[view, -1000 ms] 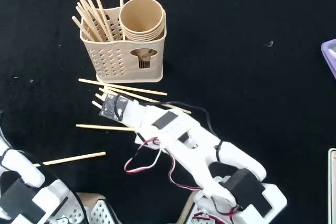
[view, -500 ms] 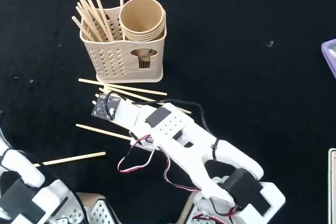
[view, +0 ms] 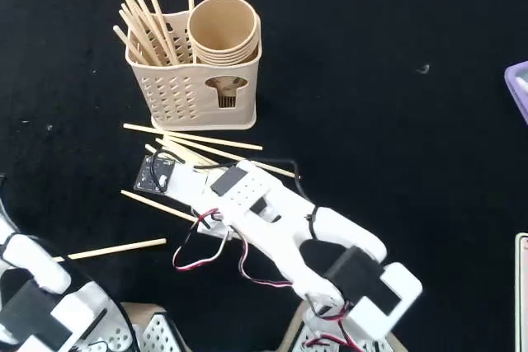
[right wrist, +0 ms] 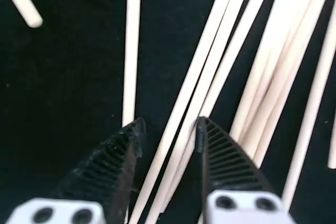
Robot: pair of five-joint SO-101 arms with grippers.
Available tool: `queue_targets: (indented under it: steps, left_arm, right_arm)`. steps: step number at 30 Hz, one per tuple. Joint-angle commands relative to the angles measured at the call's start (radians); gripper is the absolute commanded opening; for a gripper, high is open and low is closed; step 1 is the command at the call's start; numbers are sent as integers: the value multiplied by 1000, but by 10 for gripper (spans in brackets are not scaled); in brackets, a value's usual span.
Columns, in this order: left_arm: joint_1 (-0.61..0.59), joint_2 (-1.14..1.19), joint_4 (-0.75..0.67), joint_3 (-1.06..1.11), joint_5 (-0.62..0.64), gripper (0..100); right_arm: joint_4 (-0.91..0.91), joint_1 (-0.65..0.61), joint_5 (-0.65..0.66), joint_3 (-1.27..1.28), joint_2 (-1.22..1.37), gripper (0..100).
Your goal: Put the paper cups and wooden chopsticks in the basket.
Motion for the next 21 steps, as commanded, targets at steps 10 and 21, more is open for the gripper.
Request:
queue_targets:
  steps: [10,21]
  left_arm:
    - [7,-35,-11,-12,0,241]
    - [7,-35,-12,-12,0,241]
  right_arm:
    - [74,-20,-8,-18,-133,10]
    - [66,-31,-133,24,-131,190]
